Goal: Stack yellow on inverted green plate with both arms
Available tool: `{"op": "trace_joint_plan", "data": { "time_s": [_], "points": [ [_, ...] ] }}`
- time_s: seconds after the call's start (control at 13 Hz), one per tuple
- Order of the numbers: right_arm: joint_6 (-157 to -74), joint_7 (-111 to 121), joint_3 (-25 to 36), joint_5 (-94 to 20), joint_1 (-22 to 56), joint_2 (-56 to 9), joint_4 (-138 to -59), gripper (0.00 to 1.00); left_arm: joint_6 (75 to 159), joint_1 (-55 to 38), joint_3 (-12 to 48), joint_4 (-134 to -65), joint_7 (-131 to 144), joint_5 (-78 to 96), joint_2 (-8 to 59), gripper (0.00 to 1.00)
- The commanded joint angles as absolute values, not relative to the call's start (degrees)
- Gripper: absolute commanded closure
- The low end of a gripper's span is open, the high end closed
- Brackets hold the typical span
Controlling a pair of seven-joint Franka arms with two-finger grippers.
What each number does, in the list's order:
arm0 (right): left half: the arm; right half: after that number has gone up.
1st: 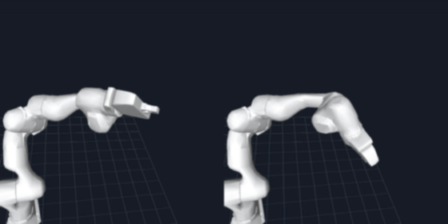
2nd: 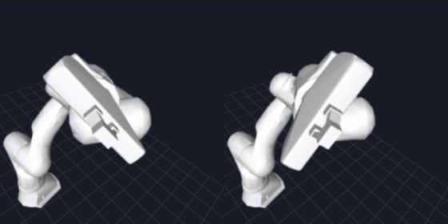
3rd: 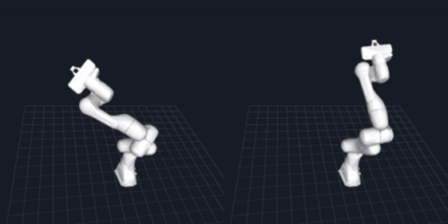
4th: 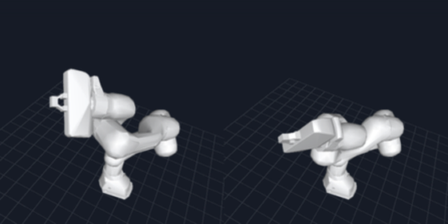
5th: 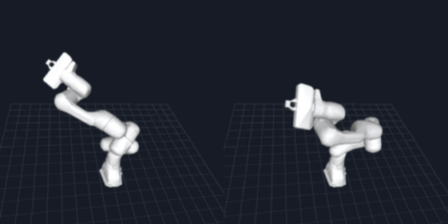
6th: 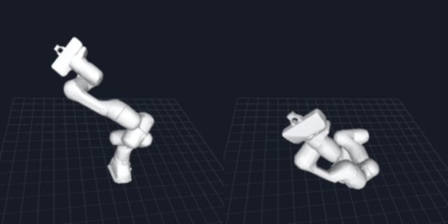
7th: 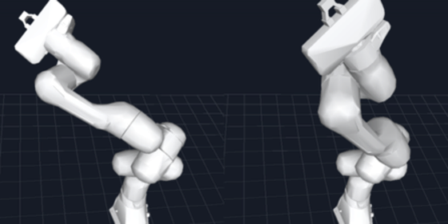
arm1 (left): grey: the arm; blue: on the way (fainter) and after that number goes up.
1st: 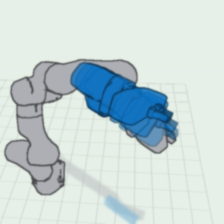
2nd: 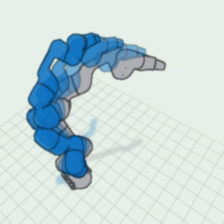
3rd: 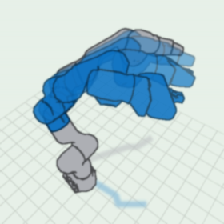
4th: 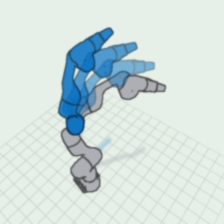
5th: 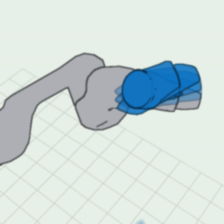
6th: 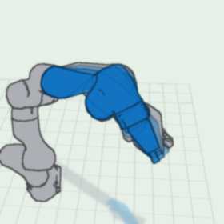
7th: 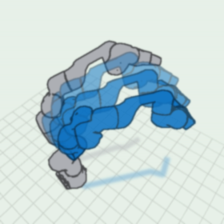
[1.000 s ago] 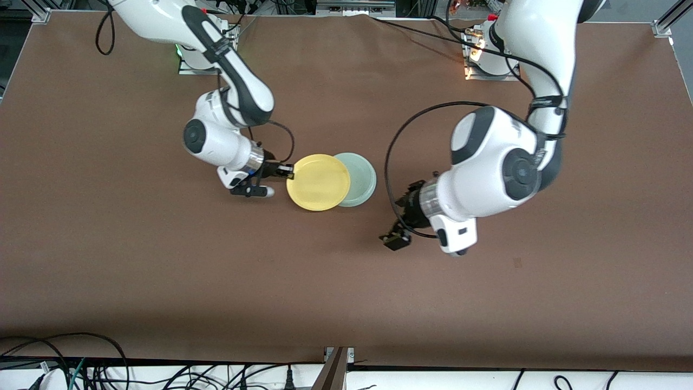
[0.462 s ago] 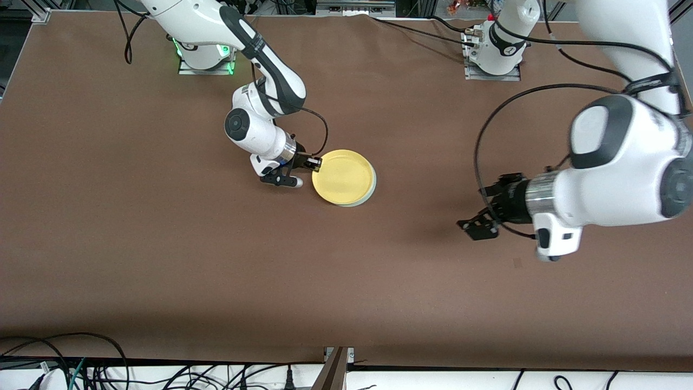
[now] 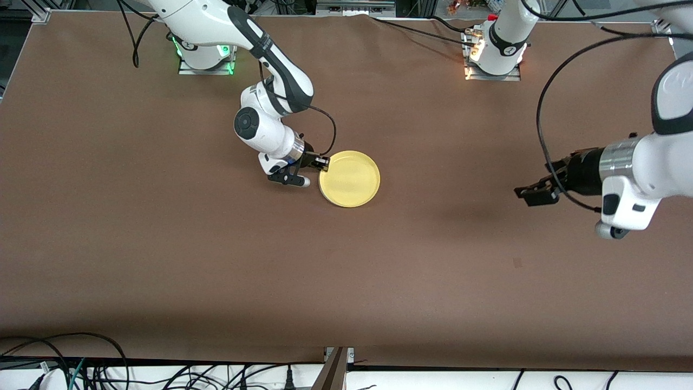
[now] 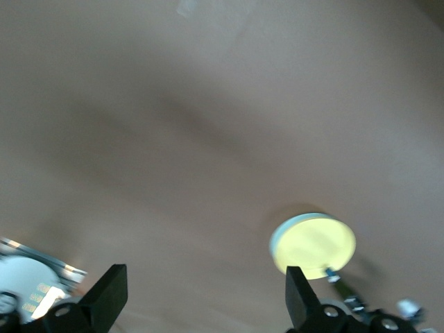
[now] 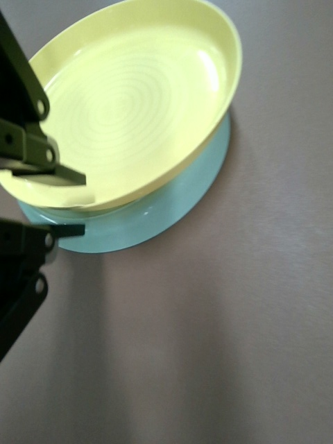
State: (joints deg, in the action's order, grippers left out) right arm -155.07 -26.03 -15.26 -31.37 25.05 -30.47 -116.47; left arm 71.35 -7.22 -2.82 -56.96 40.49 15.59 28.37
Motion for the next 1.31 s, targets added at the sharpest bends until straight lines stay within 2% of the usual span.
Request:
{"op": "trace_joint_plan", "data": {
  "time_s": [0.0, 0.15, 0.23, 0.38, 0.62, 0.77, 0.92, 1.08, 1.23],
  "points": [
    [-149.20, -25.32, -9.79, -31.65, 25.22, -25.87, -115.58, 0.00, 68.21, -7.73, -2.55, -58.80, 26.70, 7.07, 24.27, 0.00],
    [-133.24, -21.29, -1.88, -28.67, 25.22, -23.30, -109.37, 0.00, 66.62, -7.21, -2.81, -62.29, 14.65, 3.53, 19.80, 0.00],
    [-124.72, -19.53, 2.07, -26.04, 25.22, -23.12, -104.90, 0.00, 68.27, -7.29, -3.33, -67.53, 11.11, 2.04, 15.60, 0.00],
    [-111.24, -15.93, 7.88, -19.19, 25.22, -23.12, -96.46, 0.00, 79.04, -7.91, -3.17, -81.66, 3.03, -3.93, 6.20, 0.00],
    [-98.47, -8.64, 16.06, -15.47, 25.22, -23.03, -88.96, 0.00, 92.34, -7.30, -5.27, -93.39, -4.20, -4.66, 0.81, 0.00],
    [-90.39, -2.76, 21.51, -14.51, 25.40, -22.77, -84.93, 0.00, 93.69, -6.94, -5.45, -93.79, -3.61, -4.05, 0.61, 0.00],
    [-86.67, -0.35, 22.68, -9.17, 25.40, -21.89, -81.84, 0.00, 93.78, -6.94, -5.36, -92.55, -3.25, -3.78, 1.40, 0.00],
    [-86.40, -0.36, 20.84, -6.42, 23.14, -17.42, -82.26, 0.00, 93.87, -6.33, -5.45, -92.29, -3.16, -3.17, 1.49, 0.00],
    [-83.94, -0.35, 13.58, -5.37, 15.69, -12.42, -83.23, 0.00, 93.78, -5.37, -5.54, -91.32, -3.34, -2.03, 1.58, 0.00]
  ]
}}
